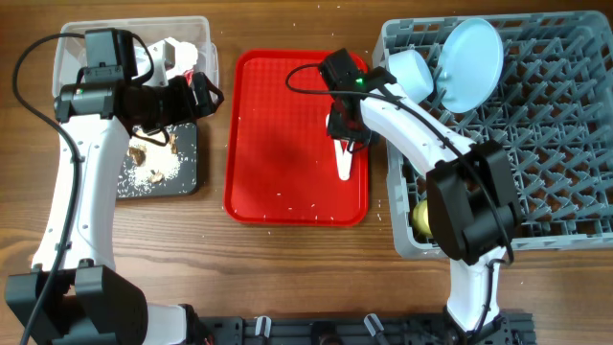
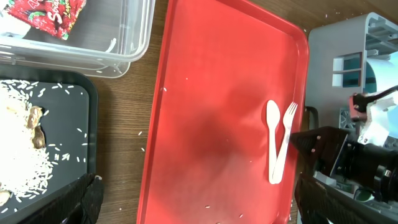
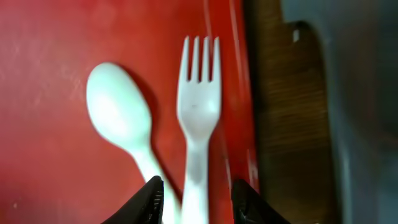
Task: Sort waste into correct bins and load items into the dishwasher rack
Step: 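Lower the right gripper to the white fork on the red tray and grasp it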
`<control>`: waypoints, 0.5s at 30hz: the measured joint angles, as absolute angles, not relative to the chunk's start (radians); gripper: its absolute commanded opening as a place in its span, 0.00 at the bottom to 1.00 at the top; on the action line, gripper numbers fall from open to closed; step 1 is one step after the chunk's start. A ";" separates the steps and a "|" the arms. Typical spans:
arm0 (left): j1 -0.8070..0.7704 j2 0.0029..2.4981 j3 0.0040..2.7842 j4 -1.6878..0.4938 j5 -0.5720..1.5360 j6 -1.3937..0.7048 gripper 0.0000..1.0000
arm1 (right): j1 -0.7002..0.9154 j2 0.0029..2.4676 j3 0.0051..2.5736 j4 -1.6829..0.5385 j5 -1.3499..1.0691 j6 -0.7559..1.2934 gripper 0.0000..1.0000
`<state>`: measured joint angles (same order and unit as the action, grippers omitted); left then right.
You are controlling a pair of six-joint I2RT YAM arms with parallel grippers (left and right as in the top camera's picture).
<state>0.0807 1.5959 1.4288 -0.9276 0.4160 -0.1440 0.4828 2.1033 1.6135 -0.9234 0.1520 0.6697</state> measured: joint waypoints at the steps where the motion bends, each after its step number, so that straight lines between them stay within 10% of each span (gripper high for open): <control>1: 0.081 1.596 1.429 -0.928 0.416 -0.144 1.00 | 0.483 2.104 1.610 -0.912 0.165 0.670 0.36; 15: 0.081 1.596 1.429 -0.928 0.416 -0.144 1.00 | 0.483 2.144 1.552 -0.802 0.142 0.661 0.27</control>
<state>0.0807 1.5959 1.4288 -0.9276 0.4160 -0.1440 0.4828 2.1437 1.5524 -0.8024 0.1421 0.6605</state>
